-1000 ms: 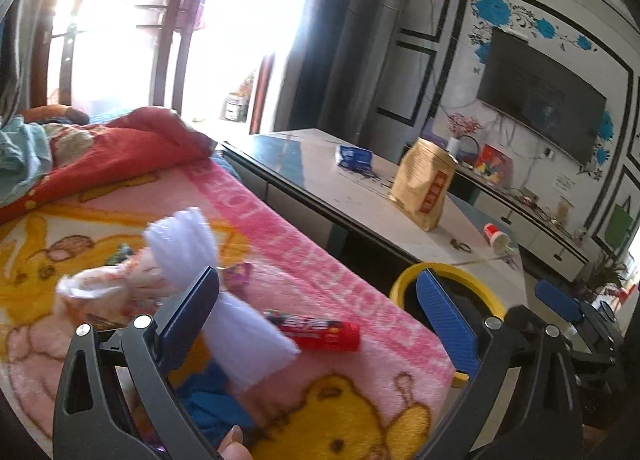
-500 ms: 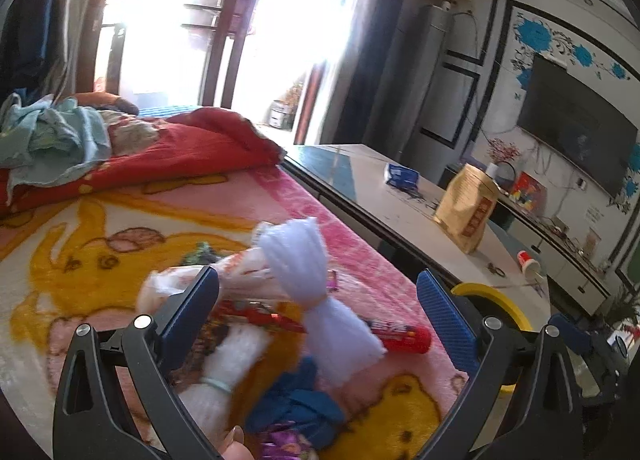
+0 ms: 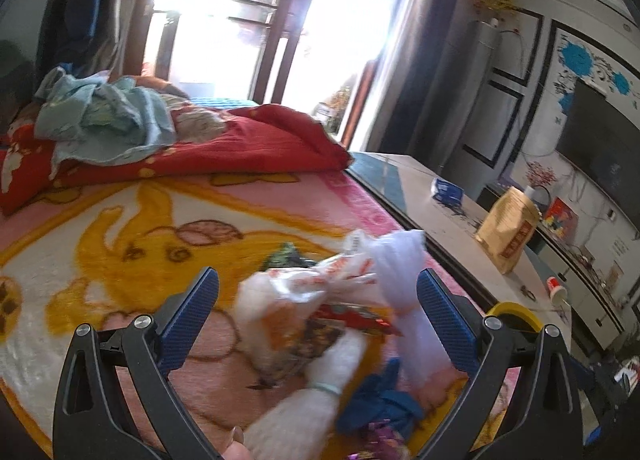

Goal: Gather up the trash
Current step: 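Move both open grippers back over the trash pile on the blanket, then close the left gripper on the white plastic bag while the right gripper grasps the purple wrapper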

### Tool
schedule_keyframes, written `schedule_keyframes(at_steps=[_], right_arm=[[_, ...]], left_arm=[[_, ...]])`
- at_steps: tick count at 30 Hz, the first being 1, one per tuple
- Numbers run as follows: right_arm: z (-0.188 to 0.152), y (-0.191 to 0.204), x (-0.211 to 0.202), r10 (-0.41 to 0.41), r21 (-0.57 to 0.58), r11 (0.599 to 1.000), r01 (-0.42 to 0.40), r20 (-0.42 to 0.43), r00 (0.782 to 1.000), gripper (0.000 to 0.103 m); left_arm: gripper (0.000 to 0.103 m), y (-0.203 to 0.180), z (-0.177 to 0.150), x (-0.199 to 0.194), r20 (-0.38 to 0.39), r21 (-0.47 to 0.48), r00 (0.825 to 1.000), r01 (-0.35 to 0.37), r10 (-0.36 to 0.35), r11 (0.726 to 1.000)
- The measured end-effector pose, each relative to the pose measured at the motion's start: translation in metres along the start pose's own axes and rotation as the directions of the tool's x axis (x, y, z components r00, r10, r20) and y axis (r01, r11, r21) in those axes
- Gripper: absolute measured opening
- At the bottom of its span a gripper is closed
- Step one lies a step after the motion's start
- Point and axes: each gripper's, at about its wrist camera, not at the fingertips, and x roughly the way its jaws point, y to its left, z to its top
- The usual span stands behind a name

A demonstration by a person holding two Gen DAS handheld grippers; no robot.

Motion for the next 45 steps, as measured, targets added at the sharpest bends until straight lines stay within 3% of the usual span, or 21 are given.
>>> schedule_keyframes(at_steps=[9,16,18,21,26,29,34,45], right_arm=[[-0.010,0.036,0.024,0.099,-0.057,0.993,-0.104,-0.089,0.991,0.078],[-0.021,0.052,0.044,0.139,-0.077,0.985,-0.153,-0.170,0.976,0.067],[-0.025,0.055,0.049,0.142,-0.082,0.984,-0.160,-0.192,0.971,0.060],[-0.028,0.059,0.057,0.150,-0.083,0.982,-0.172,-0.224,0.963,0.052],[-0.035,0.062,0.065,0.154,-0.084,0.980,-0.181,-0.257,0.954,0.036],[-0.039,0.064,0.068,0.156,-0.078,0.980,-0.184,-0.272,0.949,0.026],[-0.039,0.061,0.066,0.168,-0.065,0.979,-0.192,-0.269,0.948,0.019],[-0.033,0.056,0.052,0.199,-0.058,0.974,-0.218,-0.237,0.951,0.019]], left_arm=[[0.096,0.031,-0.003,0.009,-0.047,-0.055,0.998,-0.036,0.033,0.998],[0.095,0.052,-0.009,0.031,-0.138,-0.155,0.990,0.014,-0.036,0.988],[0.094,0.056,-0.009,0.038,-0.158,-0.182,0.985,0.038,-0.068,0.983],[0.080,0.055,-0.008,0.047,-0.177,-0.188,0.980,0.057,-0.091,0.980],[0.075,0.060,-0.010,0.068,-0.228,-0.240,0.962,0.095,-0.151,0.966],[0.064,0.061,-0.014,0.076,-0.246,-0.268,0.953,0.106,-0.174,0.958],[0.047,0.058,-0.014,0.076,-0.234,-0.272,0.954,0.120,-0.187,0.955],[0.043,0.054,0.003,0.040,-0.121,-0.229,0.982,0.117,-0.147,0.966]])
